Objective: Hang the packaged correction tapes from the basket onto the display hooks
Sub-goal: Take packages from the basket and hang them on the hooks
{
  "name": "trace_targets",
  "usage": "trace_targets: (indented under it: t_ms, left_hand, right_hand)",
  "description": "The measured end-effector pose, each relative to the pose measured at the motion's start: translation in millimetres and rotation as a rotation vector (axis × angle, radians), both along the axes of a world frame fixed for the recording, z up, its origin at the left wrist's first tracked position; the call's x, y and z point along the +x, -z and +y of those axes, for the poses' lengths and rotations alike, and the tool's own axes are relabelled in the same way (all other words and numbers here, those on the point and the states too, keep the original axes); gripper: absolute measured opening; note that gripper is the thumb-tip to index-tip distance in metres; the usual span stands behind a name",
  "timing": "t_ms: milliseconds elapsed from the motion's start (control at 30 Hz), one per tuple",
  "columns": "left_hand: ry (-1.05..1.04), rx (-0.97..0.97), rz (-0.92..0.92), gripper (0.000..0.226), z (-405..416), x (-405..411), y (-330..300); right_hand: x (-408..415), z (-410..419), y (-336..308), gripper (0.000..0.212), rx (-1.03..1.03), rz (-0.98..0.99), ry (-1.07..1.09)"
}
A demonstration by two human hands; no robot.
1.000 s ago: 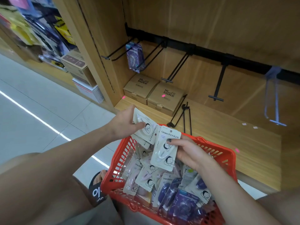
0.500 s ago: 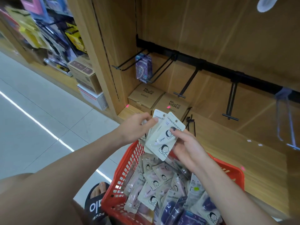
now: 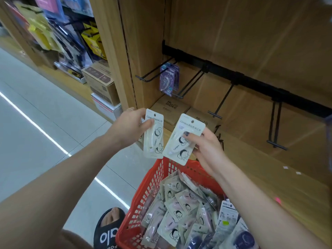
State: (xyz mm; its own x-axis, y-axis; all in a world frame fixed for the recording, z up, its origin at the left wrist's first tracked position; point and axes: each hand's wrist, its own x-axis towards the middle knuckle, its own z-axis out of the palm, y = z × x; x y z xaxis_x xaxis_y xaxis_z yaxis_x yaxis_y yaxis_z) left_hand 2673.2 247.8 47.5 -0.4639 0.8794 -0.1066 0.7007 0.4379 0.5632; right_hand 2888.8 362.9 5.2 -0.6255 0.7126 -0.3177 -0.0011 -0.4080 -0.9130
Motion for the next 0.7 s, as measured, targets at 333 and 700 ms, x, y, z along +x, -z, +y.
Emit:
trace_targets:
  t_ms: [333,700]
  left_hand:
    - [-0.02,-0.09,0.16,0.034,-1,-8,-10]
    - [0.033,-0.144,0.198,0.036,12,-2,-17]
  right_hand:
    - [-62,22,-11,0.036,0.196,-0.064,0.105]
    - [-73,30,-2,0.031,0.275,-0.112,0.157]
